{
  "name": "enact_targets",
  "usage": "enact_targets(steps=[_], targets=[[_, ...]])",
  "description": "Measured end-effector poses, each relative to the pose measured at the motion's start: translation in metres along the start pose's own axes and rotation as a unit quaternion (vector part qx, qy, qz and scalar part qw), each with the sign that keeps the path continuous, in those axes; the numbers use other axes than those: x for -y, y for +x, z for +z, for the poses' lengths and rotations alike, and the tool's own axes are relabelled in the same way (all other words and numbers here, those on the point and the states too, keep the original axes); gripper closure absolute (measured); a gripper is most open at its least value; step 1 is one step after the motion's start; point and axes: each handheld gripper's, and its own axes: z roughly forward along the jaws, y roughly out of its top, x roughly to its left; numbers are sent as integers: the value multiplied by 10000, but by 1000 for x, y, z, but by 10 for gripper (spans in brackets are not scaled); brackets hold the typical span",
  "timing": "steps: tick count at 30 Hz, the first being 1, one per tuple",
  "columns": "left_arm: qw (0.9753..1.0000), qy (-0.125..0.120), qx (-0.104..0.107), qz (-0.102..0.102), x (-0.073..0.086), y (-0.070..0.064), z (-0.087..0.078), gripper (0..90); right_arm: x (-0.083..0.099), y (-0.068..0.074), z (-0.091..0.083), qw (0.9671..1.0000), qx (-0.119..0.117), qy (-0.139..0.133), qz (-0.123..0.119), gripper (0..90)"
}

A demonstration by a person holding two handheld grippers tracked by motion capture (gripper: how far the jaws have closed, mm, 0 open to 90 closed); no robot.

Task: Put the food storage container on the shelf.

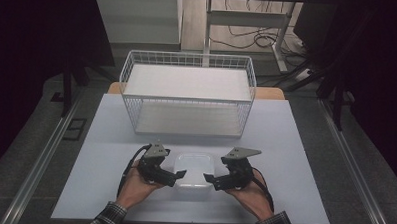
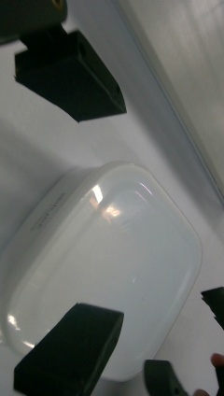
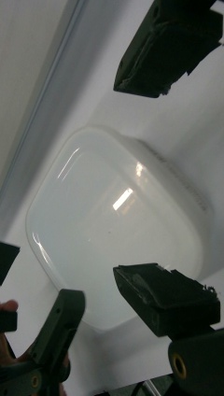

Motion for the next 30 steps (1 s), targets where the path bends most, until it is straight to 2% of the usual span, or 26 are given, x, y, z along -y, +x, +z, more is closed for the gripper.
enact_targets(steps=[2, 3, 5, 6, 7, 8, 9, 10, 13, 15, 17, 18, 19, 20, 21, 22, 26, 27, 28, 29, 30], targets=[[9998, 30, 109, -155, 2, 2, 7, 16, -1, 0, 3, 10000, -26, 44, 34, 87], [9998, 38, 148, -154, 3, 3, 9, 12, -2, 0, 8, 9999, -67, 91, 43, 82], [9988, 13, 348, -333, 5, 5, 11, 17, -3, 0, 13, 9998, -114, 149, 56, 78], [9975, 19, 553, -438, 7, 6, 12, 28, -3, 0, 19, 9995, -188, 241, 118, 72], [9975, 19, 553, -438, 7, 6, 12, 38, -3, -1, 20, 9991, -280, 253, 191, 74], [9955, 34, 794, -520, 10, 5, 13, 51, -2, -1, 21, 9987, -343, 278, 236, 88], [9955, 34, 794, -520, 10, 5, 13, 75, -2, -1, 21, 9983, -433, 280, 275, 106], [9943, 26, 913, -545, 11, 5, 13, 75, -2, -1, 21, 9983, -433, 280, 275, 106], [9946, 79, 825, -624, 13, -2, 7, 111, 2, 3, 17, 9978, -483, 326, 303, 124], [9957, 38, 641, -668, 14, -8, -3, 173, 4, 6, 13, 9974, -483, 368, 379, 175], [9955, -2, 569, -759, 14, -10, -11, 289, 8, 6, 6, 9962, -591, 371, 511, 270], [9951, -47, 465, -876, 16, -12, -18, 402, 13, 6, -2, 9953, -600, 295, 696, 382], [9951, -47, 465, -876, 16, -12, -18, 448, 13, 6, -2, 9953, -600, 295, 696, 382], [9945, -69, 429, -956, 18, -13, -22, 448, 14, 7, -5, 9956, -562, 251, 710, 436], [9940, -64, 457, -988, 19, -13, -24, 524, 13, 8, -10, 9963, -438, 189, 713, 536], [9929, -128, 518, -1066, 21, -13, -28, 573, 13, 9, -15, 9963, -397, 156, 742, 586], [9900, -314, 582, -1246, 23, -12, -32, 660, 15, 8, -20, 9939, -384, 35, 1029, 666], [9900, -314, 582, -1246, 23, -12, -32, 678, 15, 8, -20, 9939, -384, 35, 1029, 666], [9879, -433, 642, -1342, 22, -10, -33, 706, 14, 8, -22, 9936, -322, -45, 1079, 705], [9879, -433, 642, -1342, 22, -10, -33, 724, 14, 7, -23, 9937, -288, -80, 1080, 721], [9867, -471, 678, -1398, 22, -9, -33, 724, 14, 7, -23, 9937, -288, -80, 1080, 721]])
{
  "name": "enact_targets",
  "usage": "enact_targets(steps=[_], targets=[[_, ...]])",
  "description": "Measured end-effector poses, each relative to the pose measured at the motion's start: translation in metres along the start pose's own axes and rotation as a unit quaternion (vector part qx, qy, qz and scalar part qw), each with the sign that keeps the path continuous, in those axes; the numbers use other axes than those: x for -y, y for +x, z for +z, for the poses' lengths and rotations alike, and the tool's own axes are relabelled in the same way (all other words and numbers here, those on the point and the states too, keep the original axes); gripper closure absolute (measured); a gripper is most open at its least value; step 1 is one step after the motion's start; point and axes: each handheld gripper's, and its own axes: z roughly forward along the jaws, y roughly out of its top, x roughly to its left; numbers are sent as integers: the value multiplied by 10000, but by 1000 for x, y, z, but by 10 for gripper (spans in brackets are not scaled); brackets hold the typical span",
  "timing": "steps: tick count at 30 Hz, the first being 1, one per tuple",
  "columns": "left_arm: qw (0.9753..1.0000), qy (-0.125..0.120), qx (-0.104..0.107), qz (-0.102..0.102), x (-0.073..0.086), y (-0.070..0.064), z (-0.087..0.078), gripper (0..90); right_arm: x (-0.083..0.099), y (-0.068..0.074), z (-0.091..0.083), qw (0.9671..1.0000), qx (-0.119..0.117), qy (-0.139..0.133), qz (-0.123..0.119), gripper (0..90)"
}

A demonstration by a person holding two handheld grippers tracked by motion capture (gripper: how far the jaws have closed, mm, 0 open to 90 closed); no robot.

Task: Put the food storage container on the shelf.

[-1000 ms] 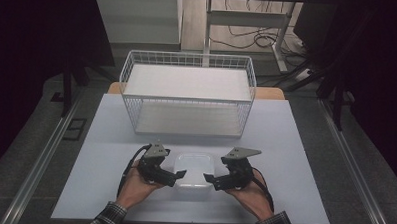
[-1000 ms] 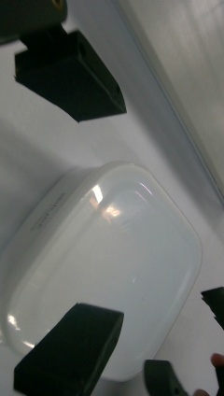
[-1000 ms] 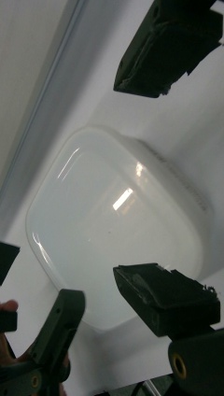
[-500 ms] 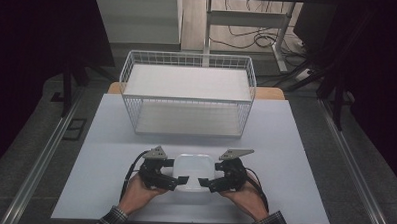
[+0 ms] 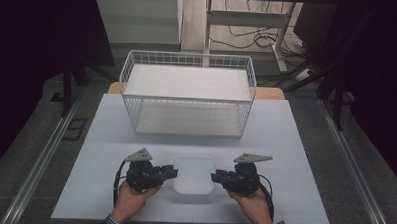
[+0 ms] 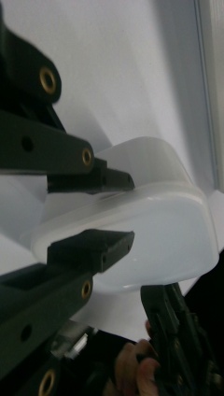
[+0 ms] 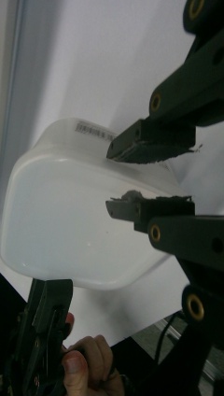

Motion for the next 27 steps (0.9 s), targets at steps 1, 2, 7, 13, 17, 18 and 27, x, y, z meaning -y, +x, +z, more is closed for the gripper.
enact_targets(steps=[1, 2, 7, 13, 17, 18, 27], targets=[[10000, -39, 41, -42, 0, 1, 0, 782, 0, -1, -2, 9999, 63, -93, 22, 775], [10000, -53, -30, 33, -1, 1, 0, 799, 0, -1, -2, 9998, 122, -130, -17, 778], [9997, -99, -175, 117, -5, 1, 3, 800, -4, 2, -1, 9987, 390, -213, -268, 780], [9991, -211, -277, 236, -17, 3, 1, 800, -15, 0, 0, 9975, 420, -414, -376, 780], [9988, -259, -318, 270, -25, 7, 1, 800, -20, -3, 1, 9972, 389, -499, -389, 780], [9985, -268, -356, 306, -30, 10, 2, 799, -25, -7, 4, 9970, 380, -537, -403, 780], [9969, -453, -520, 375, -59, 34, 8, 798, -54, -22, 20, 9948, 487, -772, -453, 777]])
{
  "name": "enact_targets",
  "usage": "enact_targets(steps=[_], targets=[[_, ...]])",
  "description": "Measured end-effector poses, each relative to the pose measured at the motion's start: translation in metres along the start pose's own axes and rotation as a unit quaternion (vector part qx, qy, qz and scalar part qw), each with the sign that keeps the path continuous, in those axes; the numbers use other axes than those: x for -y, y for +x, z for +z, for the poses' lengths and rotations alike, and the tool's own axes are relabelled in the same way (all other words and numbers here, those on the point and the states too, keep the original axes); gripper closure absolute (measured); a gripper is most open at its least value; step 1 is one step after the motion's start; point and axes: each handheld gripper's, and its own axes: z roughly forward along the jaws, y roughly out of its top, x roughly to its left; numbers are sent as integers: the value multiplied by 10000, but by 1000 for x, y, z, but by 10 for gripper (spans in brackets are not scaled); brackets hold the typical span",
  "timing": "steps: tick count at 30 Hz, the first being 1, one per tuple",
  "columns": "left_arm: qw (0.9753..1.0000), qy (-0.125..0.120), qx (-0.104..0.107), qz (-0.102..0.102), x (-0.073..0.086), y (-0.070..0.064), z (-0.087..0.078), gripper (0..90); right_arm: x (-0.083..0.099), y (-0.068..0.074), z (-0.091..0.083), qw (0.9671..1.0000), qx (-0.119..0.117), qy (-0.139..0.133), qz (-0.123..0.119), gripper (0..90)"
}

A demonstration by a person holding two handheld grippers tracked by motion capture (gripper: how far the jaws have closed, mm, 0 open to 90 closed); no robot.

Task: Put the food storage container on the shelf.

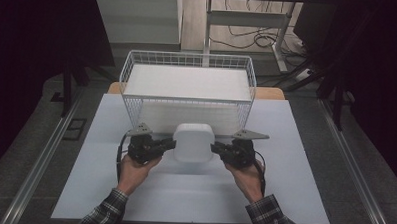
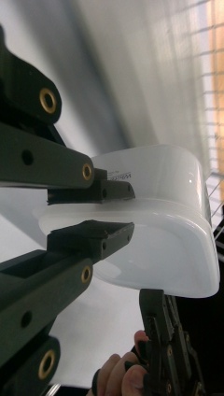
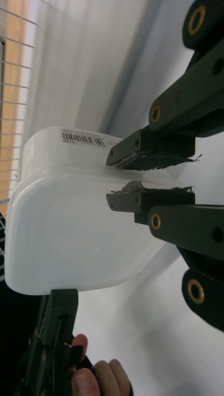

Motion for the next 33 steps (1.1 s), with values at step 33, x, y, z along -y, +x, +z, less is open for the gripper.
enact_targets(steps=[33], targets=[[9988, 70, -472, -86, -12, 48, 46, 755, -20, -40, 61, 9992, 313, 95, 211, 751]])
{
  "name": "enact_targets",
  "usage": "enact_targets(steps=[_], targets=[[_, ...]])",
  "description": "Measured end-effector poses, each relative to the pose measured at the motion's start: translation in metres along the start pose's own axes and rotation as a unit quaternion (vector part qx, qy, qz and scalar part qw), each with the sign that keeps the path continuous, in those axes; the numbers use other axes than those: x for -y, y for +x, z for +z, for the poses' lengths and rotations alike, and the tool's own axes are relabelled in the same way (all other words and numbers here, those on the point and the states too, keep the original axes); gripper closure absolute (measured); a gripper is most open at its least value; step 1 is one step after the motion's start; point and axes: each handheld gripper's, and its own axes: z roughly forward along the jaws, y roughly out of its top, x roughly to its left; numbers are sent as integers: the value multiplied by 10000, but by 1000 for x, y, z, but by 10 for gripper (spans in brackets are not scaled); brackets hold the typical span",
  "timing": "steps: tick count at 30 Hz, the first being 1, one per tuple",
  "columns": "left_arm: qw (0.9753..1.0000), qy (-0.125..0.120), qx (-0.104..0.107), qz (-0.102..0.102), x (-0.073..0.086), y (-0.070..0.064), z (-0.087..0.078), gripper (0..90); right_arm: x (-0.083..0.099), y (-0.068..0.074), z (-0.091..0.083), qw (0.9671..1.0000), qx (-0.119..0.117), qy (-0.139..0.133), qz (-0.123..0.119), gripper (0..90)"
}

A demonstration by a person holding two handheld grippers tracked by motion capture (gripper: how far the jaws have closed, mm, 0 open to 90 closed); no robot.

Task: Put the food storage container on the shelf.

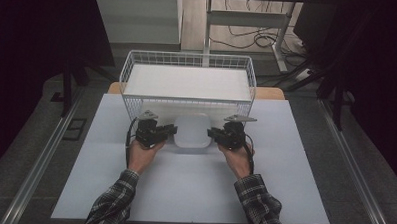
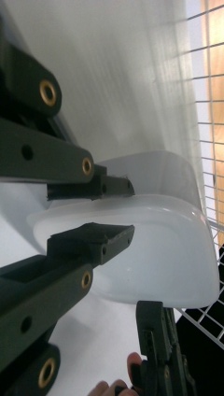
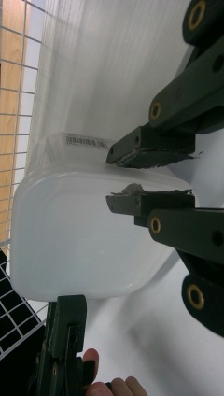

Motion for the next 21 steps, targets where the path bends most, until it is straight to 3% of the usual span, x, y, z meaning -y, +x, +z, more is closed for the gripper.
enact_targets(steps=[2, 5, 8, 11, 13, 17, 18, 21], targets=[[9998, -90, -148, 96, -1, -2, 2, 731, -2, 0, 2, 10000, 49, 57, 21, 725], [9997, -110, -204, 82, -4, -2, 5, 724, -4, 1, 6, 9998, 159, 65, 36, 698], [9992, -61, -360, 168, -6, -2, 12, 657, -9, 0, 9, 9997, 215, 40, 146, 694], [9987, -185, -460, 149, -7, -2, 14, 660, -11, 3, 10, 9989, 470, -55, -69, 677], [9970, -258, -687, 243, -8, -3, 17, 618, -16, 6, 14, 9971, 723, -95, -196, 646], [9949, -365, -903, 247, -9, -3, 20, 564, -18, 1, 16, 9974, 697, -153, -68, 634], [9929, -445, -1067, 270, -9, -5, 21, 540, -20, -1, 18, 9977, 662, -171, 7, 665], [9908, -468, -1225, 334, -9, -7, 21, 480, -22, 0, 19, 9974, 695, -177, -75, 714]])
